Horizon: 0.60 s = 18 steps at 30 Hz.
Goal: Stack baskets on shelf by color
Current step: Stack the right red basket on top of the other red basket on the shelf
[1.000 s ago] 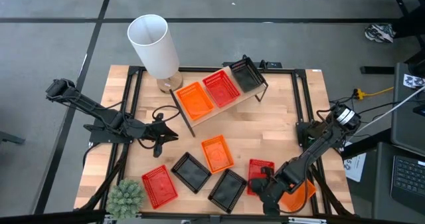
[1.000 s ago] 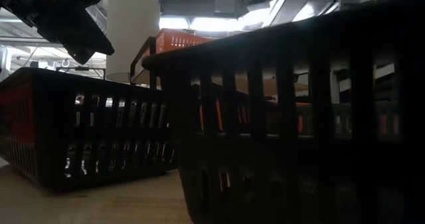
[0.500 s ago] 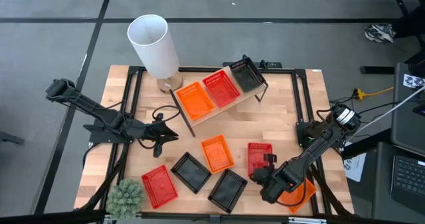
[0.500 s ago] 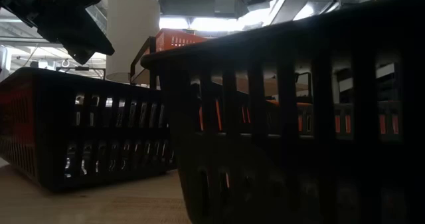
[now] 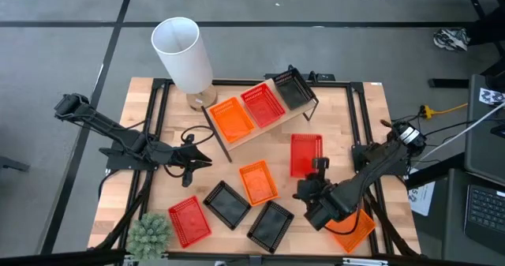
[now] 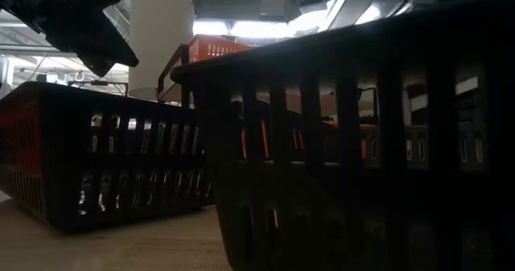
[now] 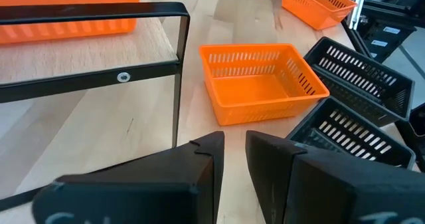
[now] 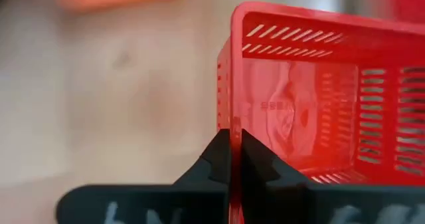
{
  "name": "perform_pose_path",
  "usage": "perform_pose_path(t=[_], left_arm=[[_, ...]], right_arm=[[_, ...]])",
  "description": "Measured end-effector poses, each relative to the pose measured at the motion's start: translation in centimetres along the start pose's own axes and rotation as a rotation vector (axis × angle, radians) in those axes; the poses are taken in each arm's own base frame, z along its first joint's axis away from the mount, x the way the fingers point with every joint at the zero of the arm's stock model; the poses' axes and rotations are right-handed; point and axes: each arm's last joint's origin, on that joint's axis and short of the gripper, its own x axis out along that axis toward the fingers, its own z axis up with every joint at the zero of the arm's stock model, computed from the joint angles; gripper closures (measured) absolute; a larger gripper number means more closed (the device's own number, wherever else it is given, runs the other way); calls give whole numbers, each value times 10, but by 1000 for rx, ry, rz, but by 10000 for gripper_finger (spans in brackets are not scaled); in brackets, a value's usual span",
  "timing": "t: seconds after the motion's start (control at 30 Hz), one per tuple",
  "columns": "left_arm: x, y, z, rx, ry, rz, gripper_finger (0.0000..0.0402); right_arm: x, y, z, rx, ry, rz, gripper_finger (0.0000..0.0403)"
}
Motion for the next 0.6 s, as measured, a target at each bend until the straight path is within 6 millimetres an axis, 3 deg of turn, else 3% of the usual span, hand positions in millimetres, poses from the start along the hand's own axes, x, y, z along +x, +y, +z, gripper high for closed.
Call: perform_pose_path(t=[0.13, 0.27, 0.43, 0.6], left_arm=[[0, 0, 0, 0, 0, 0, 345], [0, 0, 0, 0, 0, 0, 345], [0, 0, 0, 2, 2, 0, 345], [0, 0, -1, 6, 5, 2, 345]], right_arm=[[-19, -35, 19, -68, -103, -216, 401], [-23, -74, 43, -112, -133, -315, 401], [-3, -138, 68, -186, -15, -347, 401], [26, -201, 85, -199, 34, -158, 402]])
